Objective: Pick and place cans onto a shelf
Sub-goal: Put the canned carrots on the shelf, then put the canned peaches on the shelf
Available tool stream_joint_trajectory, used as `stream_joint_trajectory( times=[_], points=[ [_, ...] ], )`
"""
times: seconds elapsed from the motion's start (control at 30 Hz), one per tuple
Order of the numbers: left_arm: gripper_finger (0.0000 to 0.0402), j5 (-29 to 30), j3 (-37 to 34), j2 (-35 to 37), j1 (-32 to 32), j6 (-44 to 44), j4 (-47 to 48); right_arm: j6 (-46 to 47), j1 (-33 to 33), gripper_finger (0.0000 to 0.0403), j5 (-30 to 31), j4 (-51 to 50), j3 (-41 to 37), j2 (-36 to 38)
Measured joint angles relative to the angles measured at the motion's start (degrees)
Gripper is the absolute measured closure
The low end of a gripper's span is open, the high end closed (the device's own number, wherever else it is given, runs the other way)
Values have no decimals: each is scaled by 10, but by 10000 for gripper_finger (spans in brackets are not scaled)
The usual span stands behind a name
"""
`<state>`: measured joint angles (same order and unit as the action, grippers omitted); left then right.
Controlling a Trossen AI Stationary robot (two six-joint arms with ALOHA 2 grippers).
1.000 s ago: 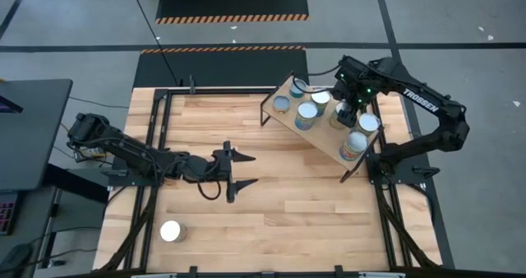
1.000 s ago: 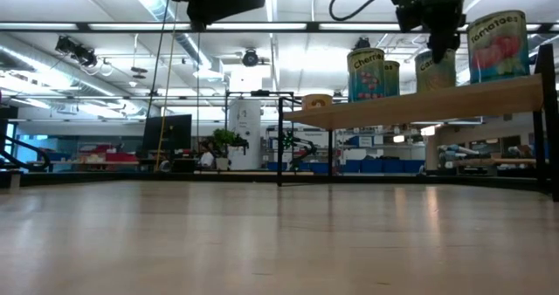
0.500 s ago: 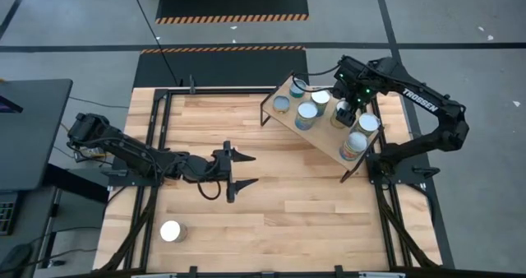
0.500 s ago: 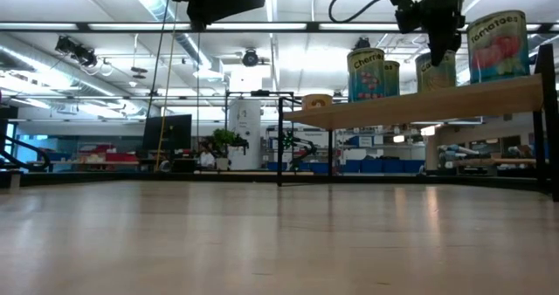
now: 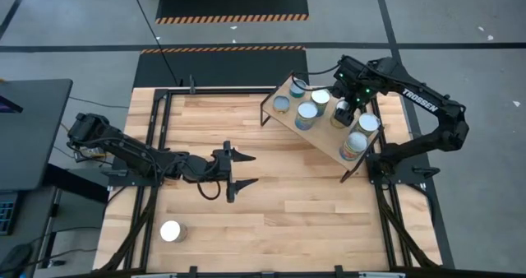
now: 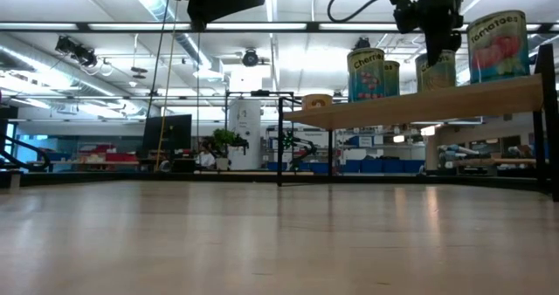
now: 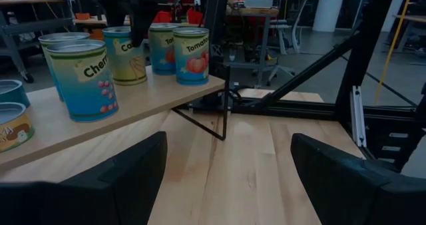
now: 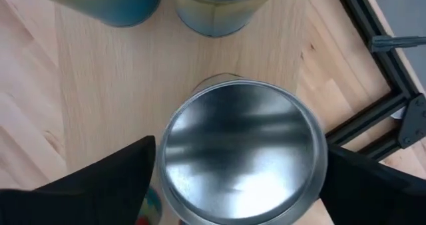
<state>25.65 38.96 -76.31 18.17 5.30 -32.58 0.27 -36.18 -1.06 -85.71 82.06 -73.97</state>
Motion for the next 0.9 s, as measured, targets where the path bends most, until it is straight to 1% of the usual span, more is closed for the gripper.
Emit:
stream_joint_trajectory(
  times=[0.07,0.13,0.23,0.3,0.43,0.57,0.67,0.83,0.9],
  points=[
    [76,0,0,0,0,0,0,0,0,8,-1,0,0,0],
    [76,0,0,0,0,4,1,-1,0,7,-1,-3,1,0],
    [76,0,22,0,1,20,52,-3,0,13,-1,-23,13,0],
    [76,0,59,4,1,34,131,-3,0,14,-1,-32,28,0],
    [76,-11,160,4,4,64,340,-3,0,14,0,-43,68,6],
    [76,-14,257,4,17,78,501,-8,7,13,2,-42,116,22],
    [76,-7,325,4,25,121,643,-5,21,14,14,-24,143,46],
    [76,-7,415,5,34,167,802,16,58,12,15,30,155,104],
    [76,-25,441,8,44,194,874,32,81,12,15,56,155,129]
  ],
)
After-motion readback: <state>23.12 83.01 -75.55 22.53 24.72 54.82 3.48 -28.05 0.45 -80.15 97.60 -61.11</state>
